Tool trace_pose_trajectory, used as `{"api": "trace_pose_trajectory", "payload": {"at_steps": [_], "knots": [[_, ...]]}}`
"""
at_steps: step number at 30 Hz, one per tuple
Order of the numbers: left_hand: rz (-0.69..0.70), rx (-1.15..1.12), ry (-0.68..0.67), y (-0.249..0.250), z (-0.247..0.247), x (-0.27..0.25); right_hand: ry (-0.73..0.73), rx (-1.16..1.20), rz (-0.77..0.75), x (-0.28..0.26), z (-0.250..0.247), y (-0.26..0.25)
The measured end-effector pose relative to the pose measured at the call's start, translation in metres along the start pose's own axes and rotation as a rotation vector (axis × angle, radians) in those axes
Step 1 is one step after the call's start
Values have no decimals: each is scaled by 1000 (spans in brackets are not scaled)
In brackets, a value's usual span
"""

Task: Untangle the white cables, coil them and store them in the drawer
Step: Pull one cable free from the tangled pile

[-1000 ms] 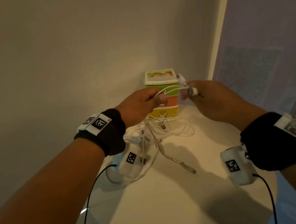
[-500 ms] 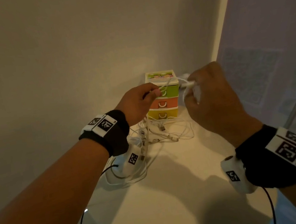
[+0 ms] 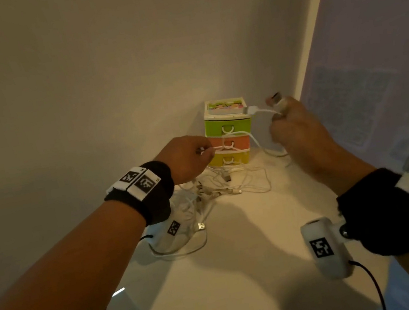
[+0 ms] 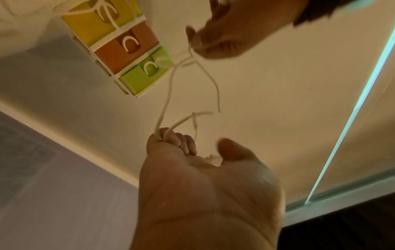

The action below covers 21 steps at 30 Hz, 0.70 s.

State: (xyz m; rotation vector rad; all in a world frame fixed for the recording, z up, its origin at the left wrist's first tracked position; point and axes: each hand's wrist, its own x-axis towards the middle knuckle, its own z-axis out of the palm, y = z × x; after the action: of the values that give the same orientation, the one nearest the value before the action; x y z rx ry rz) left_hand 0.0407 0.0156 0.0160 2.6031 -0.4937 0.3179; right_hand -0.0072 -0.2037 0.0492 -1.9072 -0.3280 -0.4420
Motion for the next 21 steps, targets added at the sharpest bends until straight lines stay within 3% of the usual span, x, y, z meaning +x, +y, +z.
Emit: {"api": "trace_pose_trajectory", "payload": {"at_steps": [3, 5, 8, 13, 15, 19, 21], "knots": [[-60, 63, -19, -8, 0, -1, 193, -188, -10, 9, -10, 6], [-73, 97, -43, -10, 1, -1, 209, -230, -6, 10, -9, 12], [-83, 152, -74, -9, 4, 0, 172, -182, 37, 9, -5, 12], [-33, 173, -207, 3, 7, -1, -51, -206, 69, 7, 4, 19], [41, 43, -191, 16, 3, -5, -99, -191, 13, 3, 9, 17], [106, -542, -111, 49, -7, -12, -197, -156, -73, -2, 15, 14], [110, -649, -130, 56, -9, -10, -258, -170, -51, -1, 18, 18]]}}
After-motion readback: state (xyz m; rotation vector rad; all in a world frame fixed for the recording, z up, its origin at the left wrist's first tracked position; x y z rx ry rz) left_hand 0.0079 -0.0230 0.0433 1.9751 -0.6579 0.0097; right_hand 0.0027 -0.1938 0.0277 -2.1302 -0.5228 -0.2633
